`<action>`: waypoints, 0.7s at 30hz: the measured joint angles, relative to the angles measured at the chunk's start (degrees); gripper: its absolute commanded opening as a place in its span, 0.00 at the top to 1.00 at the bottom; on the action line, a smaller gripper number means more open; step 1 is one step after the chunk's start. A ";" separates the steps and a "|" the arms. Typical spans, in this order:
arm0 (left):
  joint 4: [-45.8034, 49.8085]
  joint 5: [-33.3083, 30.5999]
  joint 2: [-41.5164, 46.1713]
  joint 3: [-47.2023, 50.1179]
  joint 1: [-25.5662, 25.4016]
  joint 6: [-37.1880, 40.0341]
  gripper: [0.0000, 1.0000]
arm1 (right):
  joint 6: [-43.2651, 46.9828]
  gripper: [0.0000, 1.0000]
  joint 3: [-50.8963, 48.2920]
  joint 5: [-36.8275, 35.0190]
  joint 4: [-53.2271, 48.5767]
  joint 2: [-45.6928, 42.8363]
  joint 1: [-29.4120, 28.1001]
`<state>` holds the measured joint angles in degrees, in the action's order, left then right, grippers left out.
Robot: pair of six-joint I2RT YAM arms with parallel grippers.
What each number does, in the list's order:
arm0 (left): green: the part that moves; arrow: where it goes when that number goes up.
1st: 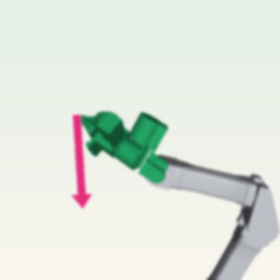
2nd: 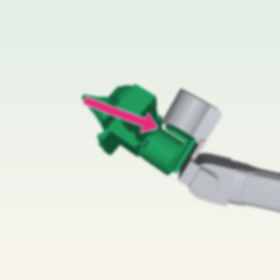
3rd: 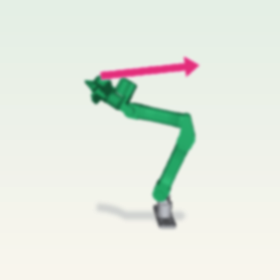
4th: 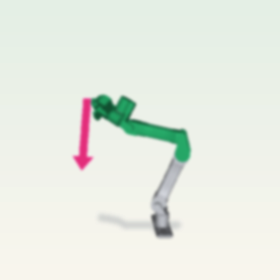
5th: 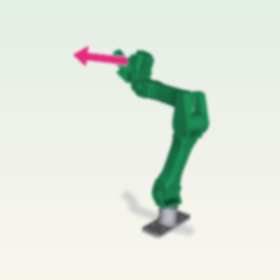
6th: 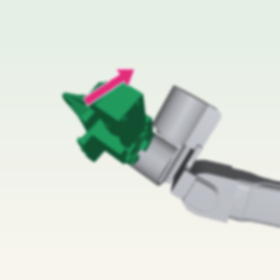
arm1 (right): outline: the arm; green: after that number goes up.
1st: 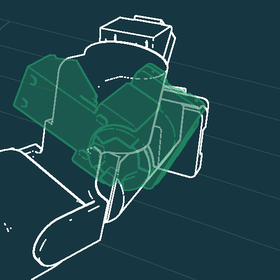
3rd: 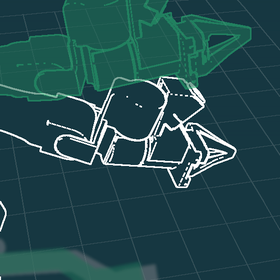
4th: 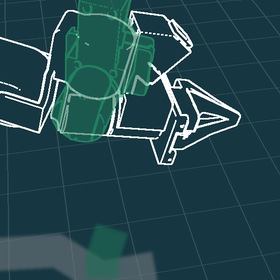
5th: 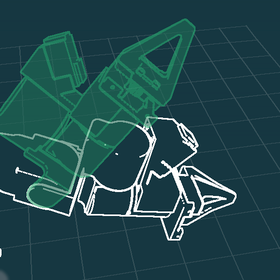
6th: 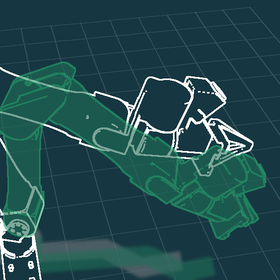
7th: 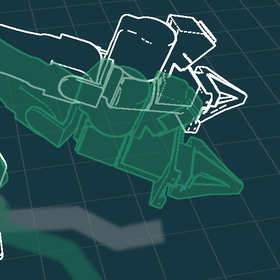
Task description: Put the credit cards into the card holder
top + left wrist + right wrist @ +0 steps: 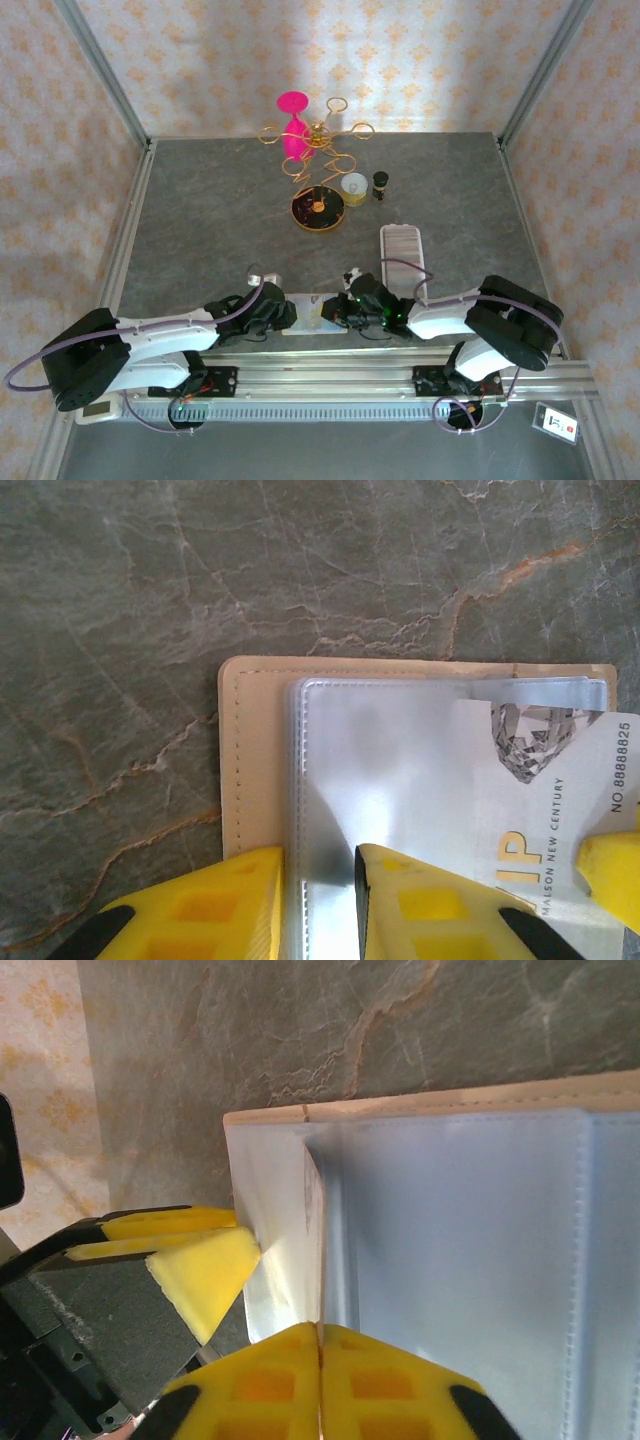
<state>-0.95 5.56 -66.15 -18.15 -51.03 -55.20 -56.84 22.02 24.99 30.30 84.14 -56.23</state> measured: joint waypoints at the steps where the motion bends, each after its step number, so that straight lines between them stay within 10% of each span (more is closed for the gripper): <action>1: 0.00 0.00 0.00 0.00 0.00 0.00 0.74 | 0.70 0.75 0.85 -0.15 -1.44 0.13 0.00; 14: 0.00 0.00 0.02 0.00 0.00 -0.02 0.74 | 5.38 0.90 7.56 -2.05 -10.60 3.78 -0.24; 21: -0.04 0.00 0.02 0.00 0.00 -0.04 0.74 | 7.32 0.68 10.03 -2.56 -13.00 4.70 -0.85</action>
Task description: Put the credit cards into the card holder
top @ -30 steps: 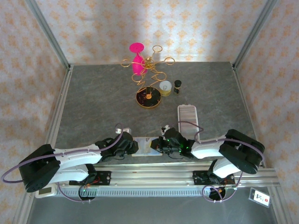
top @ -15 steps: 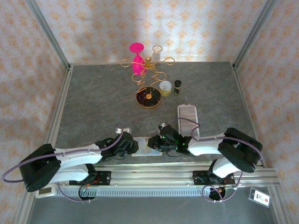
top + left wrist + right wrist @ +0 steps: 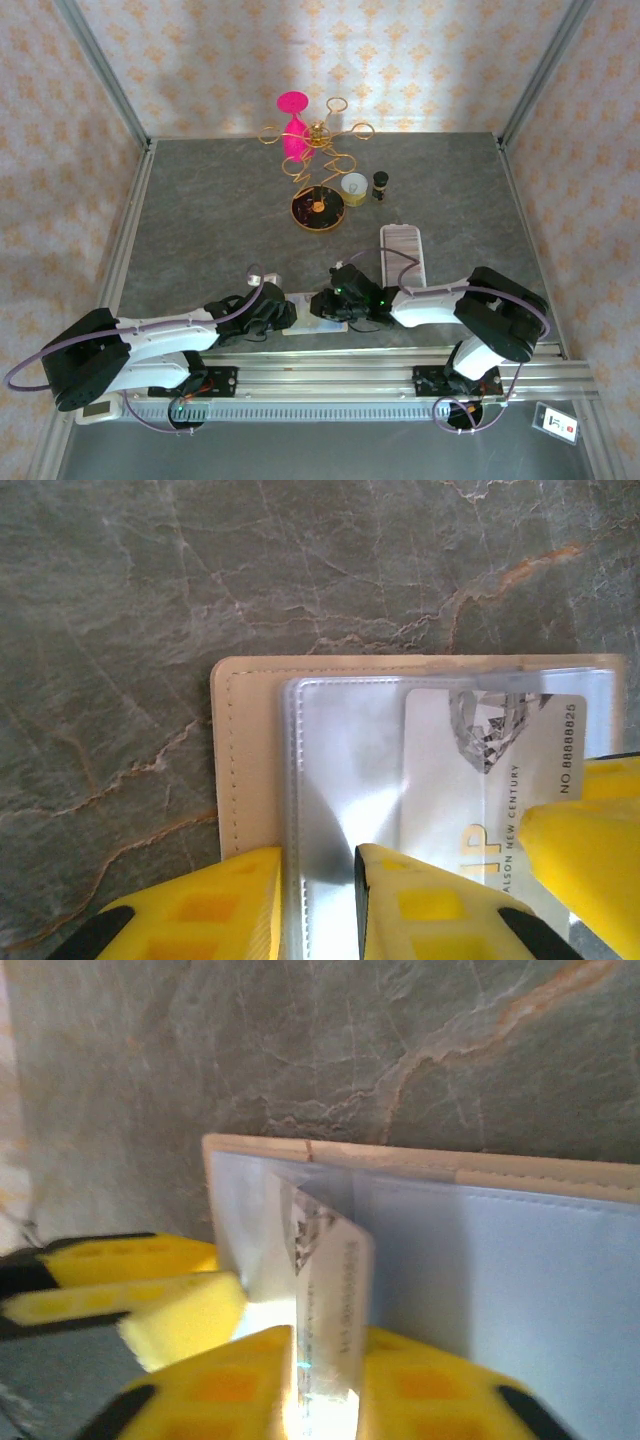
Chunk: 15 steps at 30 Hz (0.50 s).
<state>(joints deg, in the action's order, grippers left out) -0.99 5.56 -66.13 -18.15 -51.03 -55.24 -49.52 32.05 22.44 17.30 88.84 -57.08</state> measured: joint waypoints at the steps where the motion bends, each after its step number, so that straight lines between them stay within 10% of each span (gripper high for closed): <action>1: 0.00 0.00 -0.02 0.00 0.00 -0.04 0.74 | 0.26 0.67 0.13 -0.28 -1.03 0.00 -0.07; 15: -0.74 0.04 -0.02 0.28 0.00 -0.20 0.76 | 2.03 0.92 2.16 -2.54 -6.88 0.37 -0.57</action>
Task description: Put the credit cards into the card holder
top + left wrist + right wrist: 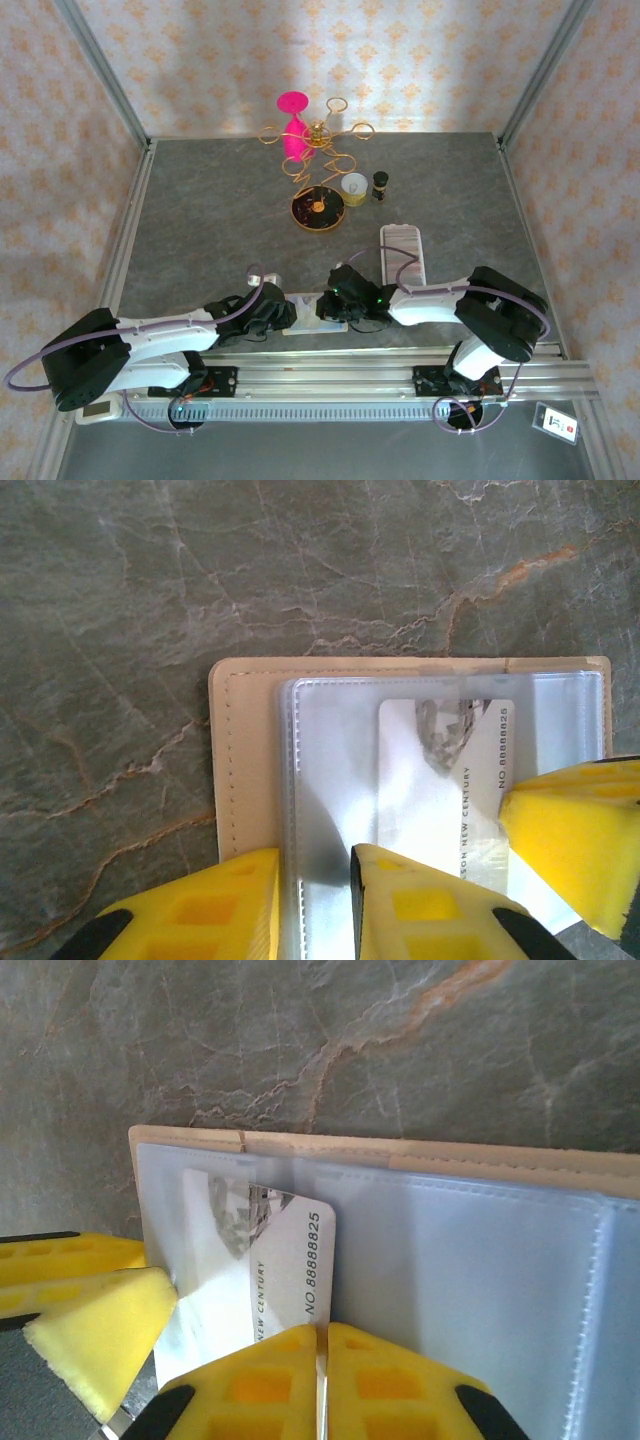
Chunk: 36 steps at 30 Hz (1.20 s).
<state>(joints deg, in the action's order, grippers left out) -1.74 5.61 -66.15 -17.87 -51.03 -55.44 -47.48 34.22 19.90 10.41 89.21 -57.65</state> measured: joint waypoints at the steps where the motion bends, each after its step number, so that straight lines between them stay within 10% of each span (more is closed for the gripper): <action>1: -0.13 0.02 0.00 0.04 0.00 0.00 0.76 | 0.00 0.92 0.26 0.00 0.02 0.26 -0.15; 24: -1.11 1.07 1.68 1.46 0.00 -0.20 0.71 | -0.52 0.91 1.42 0.85 3.28 1.70 -1.57; 36: -1.18 1.07 1.68 1.60 0.00 -0.15 0.73 | -1.51 0.67 1.31 -3.50 -1.99 -7.41 -1.73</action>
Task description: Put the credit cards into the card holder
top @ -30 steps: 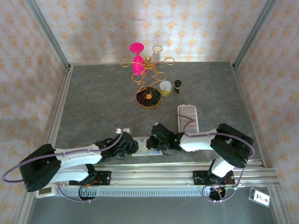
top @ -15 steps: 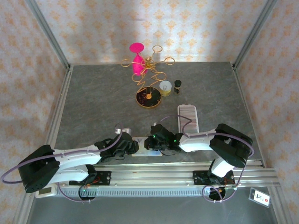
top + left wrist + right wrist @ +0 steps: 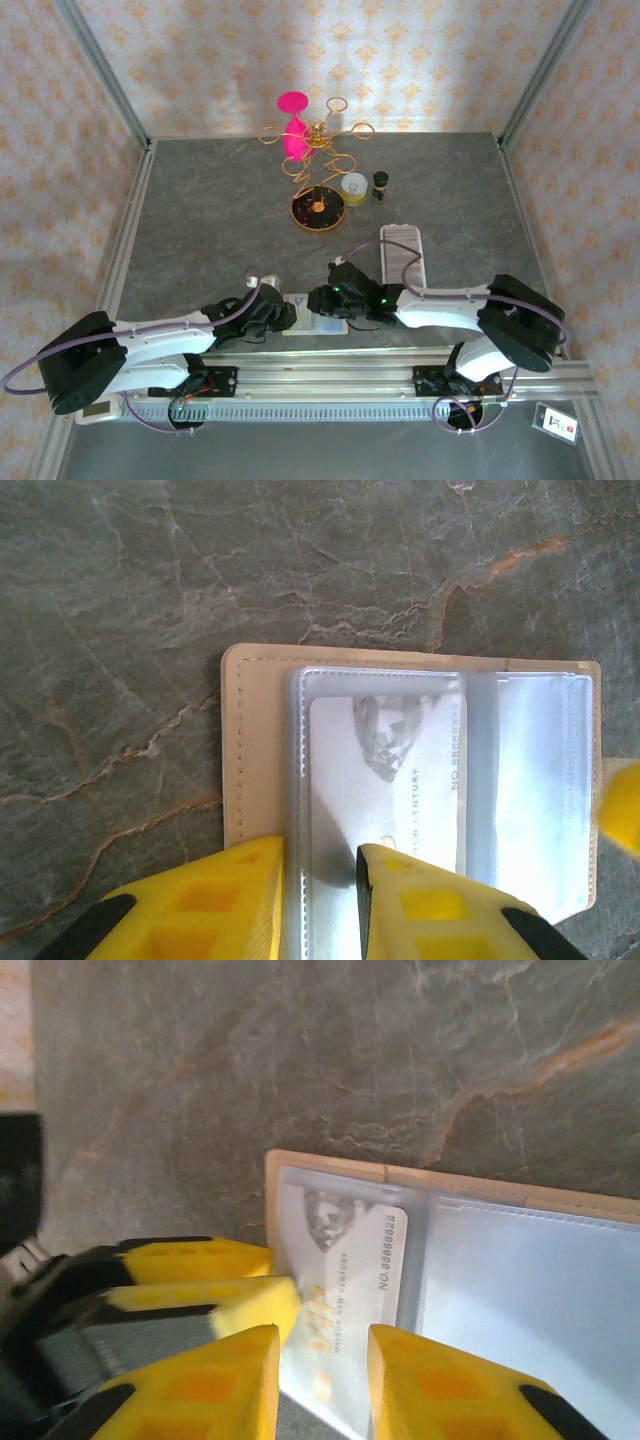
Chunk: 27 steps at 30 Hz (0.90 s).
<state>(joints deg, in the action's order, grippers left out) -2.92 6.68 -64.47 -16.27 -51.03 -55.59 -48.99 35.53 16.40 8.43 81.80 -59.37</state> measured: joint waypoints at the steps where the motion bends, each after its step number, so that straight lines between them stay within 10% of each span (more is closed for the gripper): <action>1: 0.00 0.00 0.00 0.00 0.00 0.00 0.73 | -0.22 0.66 -0.07 -0.61 -0.83 -1.11 0.00; 27: -0.63 0.17 1.03 1.03 0.00 -0.04 0.75 | -3.91 0.57 -4.72 -3.37 -6.64 -1.60 -1.73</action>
<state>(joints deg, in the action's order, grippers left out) -3.55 6.85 -63.44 -15.25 -51.03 -55.64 -52.90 30.81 13.04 1.78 80.20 -61.10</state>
